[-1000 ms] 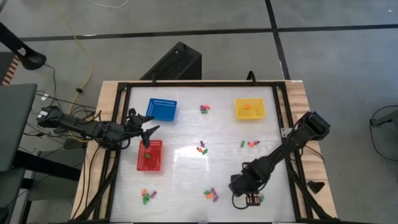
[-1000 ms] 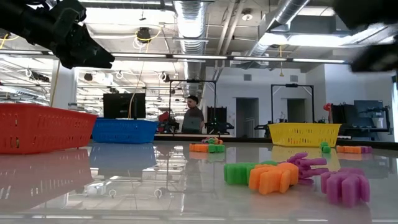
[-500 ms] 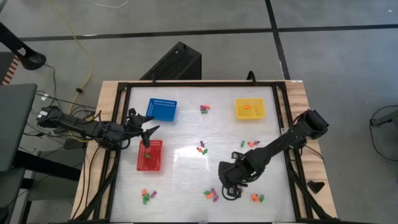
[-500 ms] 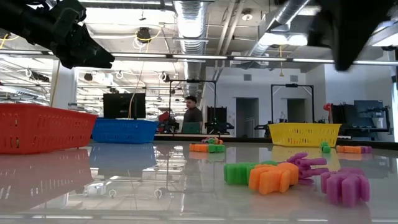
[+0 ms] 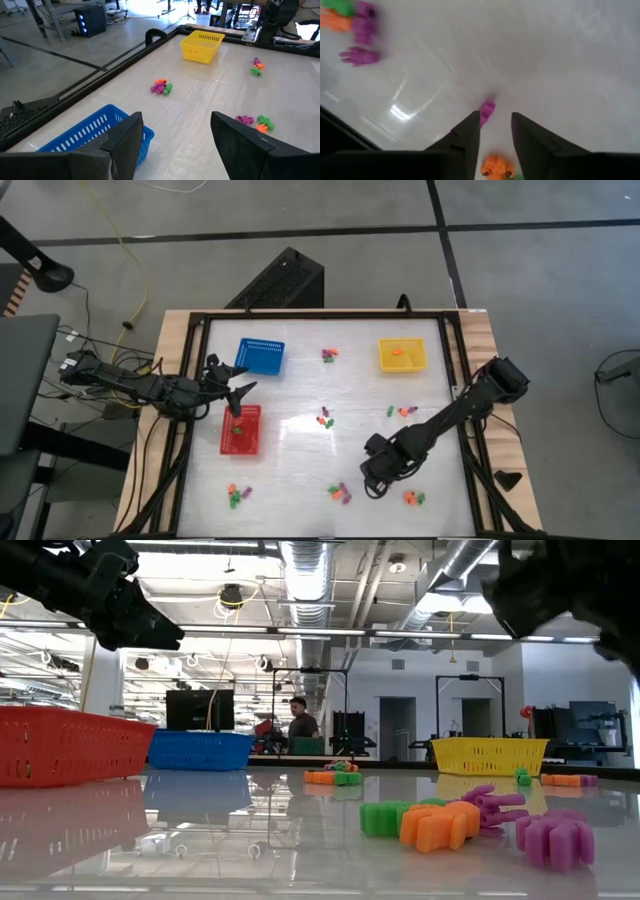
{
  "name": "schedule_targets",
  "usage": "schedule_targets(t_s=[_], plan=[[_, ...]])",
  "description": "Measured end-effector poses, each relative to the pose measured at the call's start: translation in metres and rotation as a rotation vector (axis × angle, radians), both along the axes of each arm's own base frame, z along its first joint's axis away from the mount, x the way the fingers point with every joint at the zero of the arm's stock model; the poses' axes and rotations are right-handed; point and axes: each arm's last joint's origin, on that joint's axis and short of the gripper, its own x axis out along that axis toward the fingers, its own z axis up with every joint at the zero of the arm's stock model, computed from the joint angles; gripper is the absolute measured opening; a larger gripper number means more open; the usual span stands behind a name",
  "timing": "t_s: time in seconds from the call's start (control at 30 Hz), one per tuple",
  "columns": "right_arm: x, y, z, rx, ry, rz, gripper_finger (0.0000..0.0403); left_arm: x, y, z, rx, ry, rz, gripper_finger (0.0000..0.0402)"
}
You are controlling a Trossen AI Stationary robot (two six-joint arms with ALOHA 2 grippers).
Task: Sort Halloween decoration
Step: Put the violet skeleton toy into the blue bin
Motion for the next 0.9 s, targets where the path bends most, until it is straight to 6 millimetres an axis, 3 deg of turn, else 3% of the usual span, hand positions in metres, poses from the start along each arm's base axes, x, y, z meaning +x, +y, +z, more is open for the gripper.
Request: schedule_targets(t_s=[0.37,0.7,0.9], plan=[[0.004,0.006,-0.007,0.100,-0.038,-0.066,0.0239,0.000,0.000,0.000,0.001,0.001,-0.002,0.0226],[0.003,0.007,-0.010,0.076,-0.030,-0.087,0.0244,0.000,0.000,0.000,0.000,0.001,-0.006,0.0226],[0.006,0.010,-0.023,0.057,0.005,-0.084,0.0244,0.000,0.000,0.000,0.001,0.002,-0.006,0.0226]])
